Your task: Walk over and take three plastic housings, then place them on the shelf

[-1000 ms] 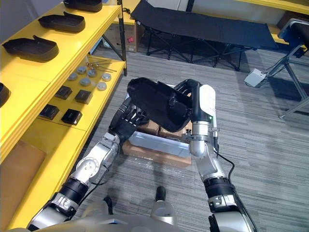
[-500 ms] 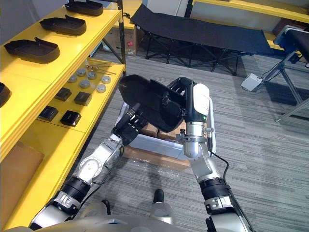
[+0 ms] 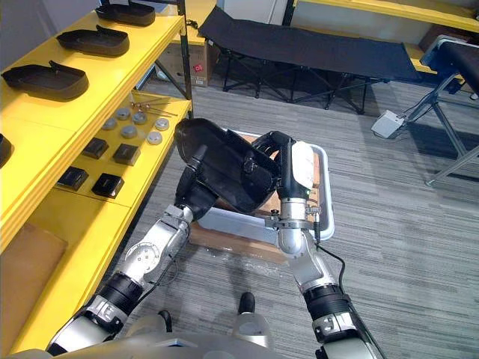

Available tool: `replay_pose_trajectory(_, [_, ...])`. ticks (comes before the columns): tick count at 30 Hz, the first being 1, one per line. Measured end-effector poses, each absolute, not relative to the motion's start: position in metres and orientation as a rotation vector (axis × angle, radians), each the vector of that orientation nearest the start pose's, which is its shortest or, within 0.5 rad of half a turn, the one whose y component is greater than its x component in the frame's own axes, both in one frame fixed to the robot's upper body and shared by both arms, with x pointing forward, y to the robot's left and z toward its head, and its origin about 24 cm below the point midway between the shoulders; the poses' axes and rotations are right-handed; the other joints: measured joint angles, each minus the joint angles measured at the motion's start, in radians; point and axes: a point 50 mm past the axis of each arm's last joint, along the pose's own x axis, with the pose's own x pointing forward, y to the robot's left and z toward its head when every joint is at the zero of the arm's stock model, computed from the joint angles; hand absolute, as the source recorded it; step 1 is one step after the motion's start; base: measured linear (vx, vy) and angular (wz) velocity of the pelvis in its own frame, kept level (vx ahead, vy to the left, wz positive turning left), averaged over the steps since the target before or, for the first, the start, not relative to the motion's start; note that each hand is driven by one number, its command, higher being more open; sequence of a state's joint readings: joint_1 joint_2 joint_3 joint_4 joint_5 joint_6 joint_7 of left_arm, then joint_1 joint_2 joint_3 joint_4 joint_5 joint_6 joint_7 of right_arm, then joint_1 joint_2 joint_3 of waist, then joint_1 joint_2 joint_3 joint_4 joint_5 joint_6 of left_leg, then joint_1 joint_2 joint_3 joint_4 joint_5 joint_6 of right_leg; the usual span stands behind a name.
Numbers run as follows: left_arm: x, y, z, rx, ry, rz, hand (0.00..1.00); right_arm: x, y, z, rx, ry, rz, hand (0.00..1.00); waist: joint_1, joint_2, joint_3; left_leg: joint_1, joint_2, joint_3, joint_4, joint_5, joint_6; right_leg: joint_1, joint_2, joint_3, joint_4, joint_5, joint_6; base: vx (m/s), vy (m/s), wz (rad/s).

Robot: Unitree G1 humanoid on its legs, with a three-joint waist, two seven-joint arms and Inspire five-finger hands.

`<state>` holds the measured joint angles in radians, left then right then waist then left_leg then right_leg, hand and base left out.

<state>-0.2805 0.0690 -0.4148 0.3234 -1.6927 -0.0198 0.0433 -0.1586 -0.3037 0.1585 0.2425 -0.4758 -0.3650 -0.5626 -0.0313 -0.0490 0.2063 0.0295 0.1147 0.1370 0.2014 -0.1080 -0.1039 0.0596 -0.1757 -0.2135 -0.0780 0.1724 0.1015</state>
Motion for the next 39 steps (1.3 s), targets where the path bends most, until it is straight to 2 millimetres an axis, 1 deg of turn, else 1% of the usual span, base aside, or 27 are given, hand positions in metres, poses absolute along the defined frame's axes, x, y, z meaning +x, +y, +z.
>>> replay_pose_trajectory(3, [0.282, 0.055, 0.027, -1.488, 0.434, -0.228, 0.00, 0.266, -0.173, 0.062, -0.627, -0.453, -0.246, 0.00, 0.001, 0.000, 0.000, 0.000, -0.001, 0.000, -0.001, 0.000, 0.000, 0.000, -0.001, -0.001, 0.000, 0.000, 0.000, 0.00, 0.000, 0.00])
replay_pose_trajectory(7, [0.282, 0.054, 0.027, -1.486, 0.418, -0.234, 0.00, 0.263, -0.175, 0.051, -0.585, -0.407, -0.275, 0.00, -0.001, -0.001, -0.001, 0.006, -0.002, 0.001, -0.009, 0.004, 0.000, 0.002, -0.002, -0.001, 0.000, 0.000, 0.000, 0.00, 0.000, 0.00])
replay_pose_trajectory(10, [0.283, 0.055, 0.027, -1.480, 0.404, -0.224, 0.00, 0.257, -0.171, 0.045, -0.565, -0.394, -0.264, 0.00, -0.001, -0.001, -0.002, 0.013, -0.002, 0.003, -0.021, 0.009, -0.001, 0.003, -0.001, -0.001, 0.000, -0.002, -0.001, 0.00, 0.000, 0.00])
replay_pose_trajectory(12, [0.283, 0.056, 0.027, -1.434, 0.388, -0.212, 0.00, 0.255, -0.168, 0.044, -0.552, -0.405, -0.252, 0.00, -0.003, -0.001, -0.002, 0.013, -0.002, 0.003, -0.022, 0.010, -0.001, 0.002, -0.001, -0.001, 0.000, -0.002, -0.001, 0.00, 0.000, 0.00])
replay_pose_trajectory(14, [0.285, 0.062, 0.028, -1.399, 0.358, -0.184, 0.00, 0.252, -0.160, 0.047, -0.526, -0.447, -0.214, 0.00, -0.003, -0.004, -0.004, 0.014, -0.002, 0.003, -0.026, 0.012, -0.001, 0.002, -0.001, -0.002, 0.000, -0.002, -0.001, 0.00, 0.000, 0.00])
replay_pose_trajectory(15, [0.286, 0.063, 0.028, -1.396, 0.353, -0.179, 0.00, 0.252, -0.158, 0.047, -0.522, -0.450, -0.209, 0.00, -0.002, -0.005, -0.005, 0.015, -0.002, 0.003, -0.029, 0.014, -0.001, 0.001, -0.001, -0.003, 0.000, -0.002, -0.001, 0.00, 0.000, 0.00])
replay_pose_trajectory(17, [0.287, 0.066, 0.028, -1.361, 0.336, -0.171, 0.00, 0.251, -0.155, 0.046, -0.517, -0.449, -0.201, 0.00, 0.002, -0.015, -0.011, 0.015, -0.003, 0.002, -0.030, 0.015, -0.001, 0.002, -0.001, -0.004, 0.000, -0.002, -0.001, 0.00, 0.000, 0.00])
replay_pose_trajectory(20, [0.287, 0.066, 0.029, -1.331, 0.330, -0.186, 0.00, 0.250, -0.157, 0.043, -0.512, -0.431, -0.214, 0.00, 0.003, -0.026, -0.018, 0.015, -0.006, 0.001, -0.031, 0.015, 0.000, 0.002, -0.004, -0.005, 0.000, -0.002, -0.001, 0.00, 0.000, 0.00])
replay_pose_trajectory(27, [0.286, 0.063, 0.030, -1.246, 0.321, -0.220, 0.00, 0.243, -0.162, 0.036, -0.501, -0.394, -0.240, 0.00, -0.006, -0.027, -0.019, 0.016, -0.010, 0.002, -0.031, 0.016, 0.001, 0.001, -0.008, -0.004, 0.000, -0.002, -0.002, 0.00, 0.000, 0.00])
replay_pose_trajectory(28, [0.286, 0.063, 0.030, -1.245, 0.322, -0.221, 0.00, 0.243, -0.162, 0.036, -0.498, -0.392, -0.242, 1.00, -0.006, -0.027, -0.019, 0.016, -0.010, 0.002, -0.031, 0.016, 0.001, 0.001, -0.009, -0.004, 0.000, -0.002, -0.002, 0.00, 0.000, 0.00])
replay_pose_trajectory(31, [0.286, 0.063, 0.031, -1.204, 0.304, -0.230, 0.00, 0.241, -0.163, 0.034, -0.498, -0.384, -0.243, 1.00, -0.005, -0.027, -0.019, 0.016, -0.011, 0.002, -0.032, 0.017, 0.002, 0.000, -0.010, -0.005, -0.001, -0.005, -0.006, 0.00, 0.000, 0.00])
replay_pose_trajectory(33, [0.287, 0.063, 0.034, -1.144, 0.283, -0.247, 0.00, 0.240, -0.163, 0.032, -0.494, -0.374, -0.237, 1.00, -0.004, -0.028, -0.019, 0.016, -0.013, 0.002, -0.032, 0.017, 0.002, -0.001, -0.012, -0.005, -0.001, -0.005, -0.006, 0.00, 0.000, 0.00])
replay_pose_trajectory(35, [0.286, 0.057, 0.043, -1.056, 0.244, -0.290, 0.00, 0.238, -0.155, 0.028, -0.495, -0.360, -0.180, 1.00, -0.004, -0.028, -0.019, 0.015, -0.017, 0.002, -0.033, 0.017, 0.004, -0.004, -0.015, -0.005, -0.001, -0.005, -0.006, 0.00, 0.000, 0.00])
replay_pose_trajectory(39, [0.290, 0.057, 0.057, -0.905, 0.187, -0.314, 0.00, 0.238, -0.153, 0.032, -0.493, -0.371, -0.157, 1.00, 0.001, -0.028, -0.020, 0.015, -0.017, 0.002, -0.033, 0.016, 0.005, -0.006, -0.015, -0.005, -0.001, -0.007, -0.009, 0.00, 0.000, 0.00])
